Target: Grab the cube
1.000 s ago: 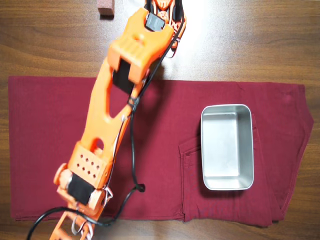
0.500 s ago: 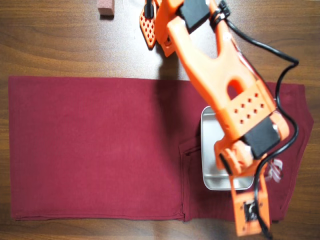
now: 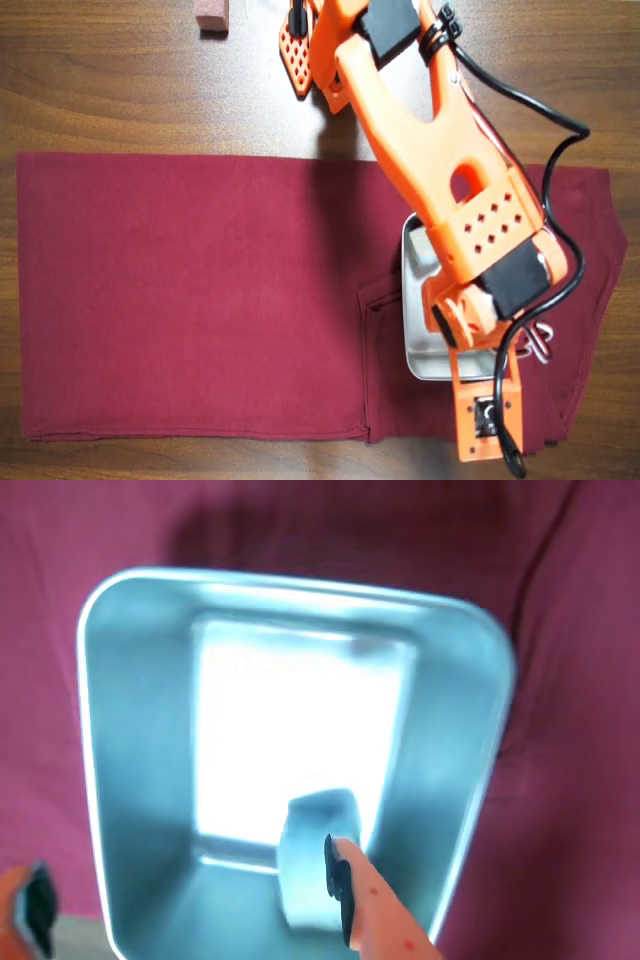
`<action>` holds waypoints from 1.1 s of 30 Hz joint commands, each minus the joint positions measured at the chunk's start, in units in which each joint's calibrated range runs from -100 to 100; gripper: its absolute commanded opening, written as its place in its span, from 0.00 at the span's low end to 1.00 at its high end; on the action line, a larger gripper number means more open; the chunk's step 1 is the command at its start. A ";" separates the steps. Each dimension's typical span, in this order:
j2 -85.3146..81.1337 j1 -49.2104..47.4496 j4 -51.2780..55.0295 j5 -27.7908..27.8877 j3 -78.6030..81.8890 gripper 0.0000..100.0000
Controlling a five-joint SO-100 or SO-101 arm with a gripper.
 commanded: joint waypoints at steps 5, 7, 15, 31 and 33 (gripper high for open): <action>-15.76 13.96 -38.98 4.74 18.94 0.00; -24.01 20.87 -56.50 8.99 33.24 0.00; -67.51 31.24 -41.01 13.28 78.48 0.01; -102.31 35.75 1.50 9.82 104.70 0.01; -102.31 35.75 1.50 9.82 104.70 0.00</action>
